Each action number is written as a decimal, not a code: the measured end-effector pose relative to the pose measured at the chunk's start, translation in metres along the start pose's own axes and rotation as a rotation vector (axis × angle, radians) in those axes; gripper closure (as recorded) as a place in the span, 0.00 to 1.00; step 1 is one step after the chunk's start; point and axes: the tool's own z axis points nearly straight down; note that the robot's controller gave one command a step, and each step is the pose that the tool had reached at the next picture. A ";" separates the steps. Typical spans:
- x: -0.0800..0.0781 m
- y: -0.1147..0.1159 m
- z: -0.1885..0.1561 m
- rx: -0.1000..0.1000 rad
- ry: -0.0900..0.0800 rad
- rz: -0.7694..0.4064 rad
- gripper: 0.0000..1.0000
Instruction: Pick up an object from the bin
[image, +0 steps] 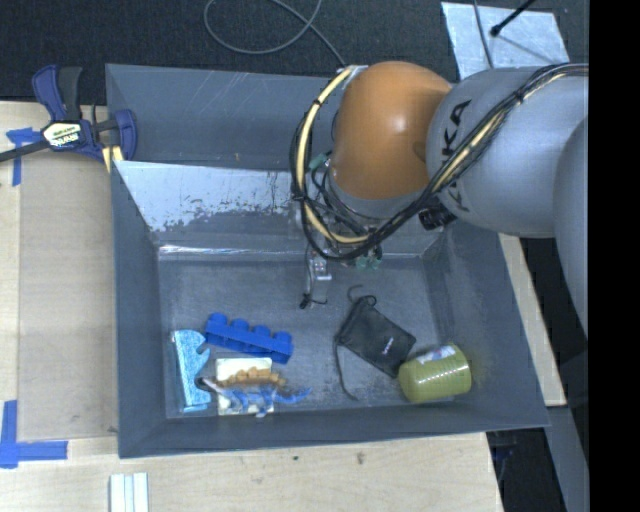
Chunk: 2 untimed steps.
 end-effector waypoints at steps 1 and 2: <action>-0.002 0.000 -0.005 -0.001 -0.008 0.001 0.00; 0.017 -0.034 0.017 -0.001 -0.007 -0.014 0.00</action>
Offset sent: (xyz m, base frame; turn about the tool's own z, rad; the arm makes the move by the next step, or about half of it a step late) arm -0.0286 -0.0535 -0.0299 -0.0161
